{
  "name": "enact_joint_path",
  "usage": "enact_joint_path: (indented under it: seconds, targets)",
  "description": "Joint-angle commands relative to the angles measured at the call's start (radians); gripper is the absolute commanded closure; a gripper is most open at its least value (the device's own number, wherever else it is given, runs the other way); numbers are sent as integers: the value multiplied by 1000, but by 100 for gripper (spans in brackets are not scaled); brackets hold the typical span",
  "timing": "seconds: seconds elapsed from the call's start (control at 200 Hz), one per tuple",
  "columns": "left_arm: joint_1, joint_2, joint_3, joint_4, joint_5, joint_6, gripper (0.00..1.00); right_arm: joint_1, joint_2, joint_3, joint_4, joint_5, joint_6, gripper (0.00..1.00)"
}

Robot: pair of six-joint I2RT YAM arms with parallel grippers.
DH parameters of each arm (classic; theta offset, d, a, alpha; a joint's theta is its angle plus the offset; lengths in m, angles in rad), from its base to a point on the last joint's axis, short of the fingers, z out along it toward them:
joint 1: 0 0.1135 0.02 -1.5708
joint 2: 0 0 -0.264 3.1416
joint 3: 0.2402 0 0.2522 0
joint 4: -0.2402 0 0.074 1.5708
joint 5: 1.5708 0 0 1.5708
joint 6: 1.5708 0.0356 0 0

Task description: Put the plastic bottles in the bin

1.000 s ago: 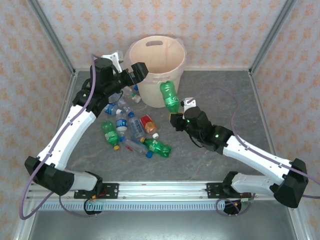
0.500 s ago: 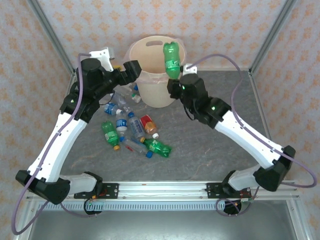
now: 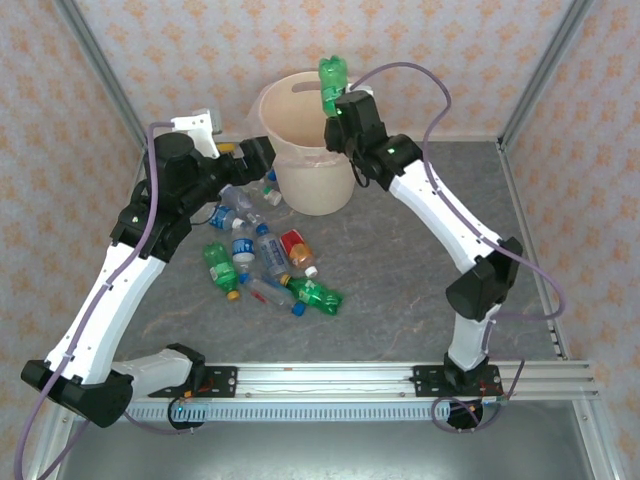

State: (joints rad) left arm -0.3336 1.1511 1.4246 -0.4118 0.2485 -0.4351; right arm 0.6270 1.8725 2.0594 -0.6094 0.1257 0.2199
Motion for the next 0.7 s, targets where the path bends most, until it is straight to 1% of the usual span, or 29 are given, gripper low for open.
enact_joint_path:
  seconds: [0.0, 0.105, 0.19, 0.35, 0.39, 0.43, 0.546, 0.611, 0.696]
  targets:
    - [5, -30, -2, -27, -31, 39, 1, -12, 45, 94, -82, -18, -11, 73]
    - [5, -34, -4, -31, -36, 49, 1, -16, 78, 140, -103, -26, -7, 73]
    - [4, -30, -1, -38, -41, 52, 1, -16, 83, 145, -99, -28, -5, 73]
    - [5, -25, 0, -41, -43, 55, 1, -16, 80, 145, -103, -21, -8, 70]
    - [5, -25, -2, -40, -42, 55, 1, -16, 77, 145, -106, -21, -10, 66]
    - [4, -24, -3, -39, -41, 55, 1, -15, 74, 145, -108, -17, -11, 58]
    - [5, -24, -1, -35, -40, 52, 1, -16, 56, 141, -106, -15, -11, 50]
    - [5, -24, -3, -34, -38, 51, 1, -16, 42, 133, -100, -13, -10, 40]
    - [4, -27, -7, -31, -34, 46, 1, -16, 27, 121, -92, -14, -10, 38]
